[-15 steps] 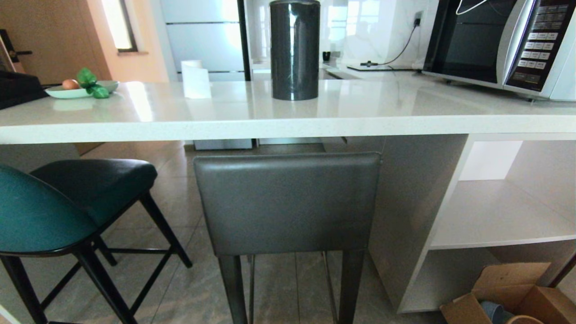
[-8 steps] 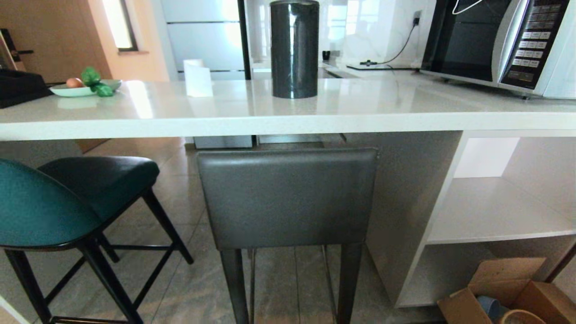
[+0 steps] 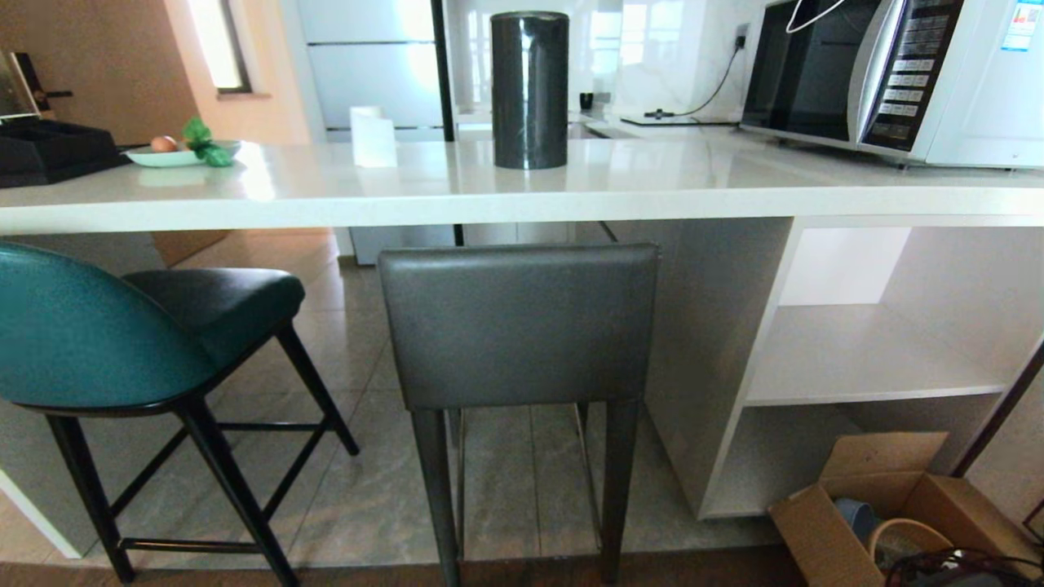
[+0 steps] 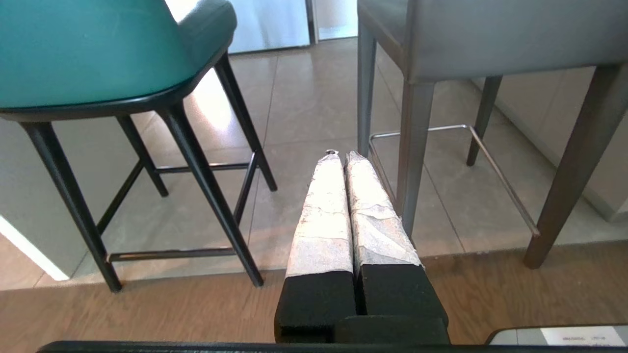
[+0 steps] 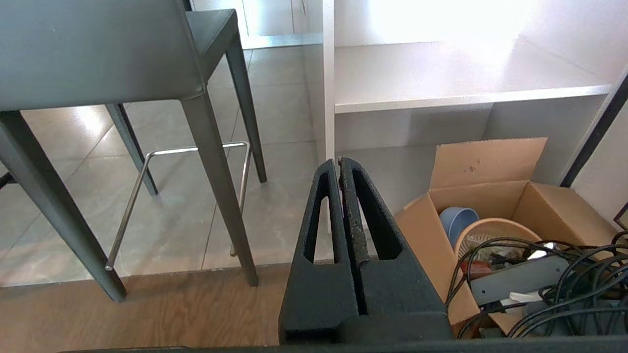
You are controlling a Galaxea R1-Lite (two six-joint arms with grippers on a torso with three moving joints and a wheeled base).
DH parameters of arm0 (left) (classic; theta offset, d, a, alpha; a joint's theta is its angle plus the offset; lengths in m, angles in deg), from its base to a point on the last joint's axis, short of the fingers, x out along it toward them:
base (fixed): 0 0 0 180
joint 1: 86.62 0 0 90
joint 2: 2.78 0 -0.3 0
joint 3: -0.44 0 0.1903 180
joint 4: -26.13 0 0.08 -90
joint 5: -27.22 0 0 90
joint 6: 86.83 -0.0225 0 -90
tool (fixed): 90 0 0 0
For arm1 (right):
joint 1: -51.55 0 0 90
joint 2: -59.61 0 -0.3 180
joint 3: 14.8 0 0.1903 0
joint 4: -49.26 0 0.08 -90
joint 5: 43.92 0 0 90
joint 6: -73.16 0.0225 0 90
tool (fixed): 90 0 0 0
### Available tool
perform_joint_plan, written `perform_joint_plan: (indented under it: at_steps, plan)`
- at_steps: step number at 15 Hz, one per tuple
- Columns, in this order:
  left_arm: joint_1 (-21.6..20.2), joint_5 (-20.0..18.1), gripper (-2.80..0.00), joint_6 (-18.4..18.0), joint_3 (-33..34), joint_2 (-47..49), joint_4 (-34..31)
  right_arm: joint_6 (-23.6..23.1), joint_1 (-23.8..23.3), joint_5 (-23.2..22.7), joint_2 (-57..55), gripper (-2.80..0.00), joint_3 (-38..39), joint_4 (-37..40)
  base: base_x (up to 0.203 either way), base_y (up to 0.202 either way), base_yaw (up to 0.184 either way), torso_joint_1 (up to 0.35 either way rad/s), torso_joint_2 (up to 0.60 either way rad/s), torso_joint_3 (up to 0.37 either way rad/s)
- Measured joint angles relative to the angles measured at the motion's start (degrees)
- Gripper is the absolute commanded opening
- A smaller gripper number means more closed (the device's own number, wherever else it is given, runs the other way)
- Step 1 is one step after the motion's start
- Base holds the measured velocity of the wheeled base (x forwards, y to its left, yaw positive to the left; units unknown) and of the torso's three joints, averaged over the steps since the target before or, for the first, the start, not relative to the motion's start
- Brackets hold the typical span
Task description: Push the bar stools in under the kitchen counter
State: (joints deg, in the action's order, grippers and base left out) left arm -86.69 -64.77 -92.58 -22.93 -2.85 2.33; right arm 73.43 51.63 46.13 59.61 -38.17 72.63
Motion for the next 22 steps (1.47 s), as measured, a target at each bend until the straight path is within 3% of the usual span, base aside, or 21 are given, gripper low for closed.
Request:
perform_joint_plan:
  at_steps: [15, 22]
  plan:
    - [0.1, 0.2, -2.8, 1.1, 0.0, 0.0, 0.0, 0.0, 0.0, 0.0, 0.0, -2.8, 0.0, 0.0, 0.0, 0.0, 0.0, 0.0, 0.0, 0.0]
    - [0.1, 0.5, -2.8, 1.8, 0.0, 0.0, 0.0, 0.0, 0.0, 0.0, 0.0, -2.8, 0.0, 0.0, 0.0, 0.179, -0.001, 0.003, 0.0, 0.003]
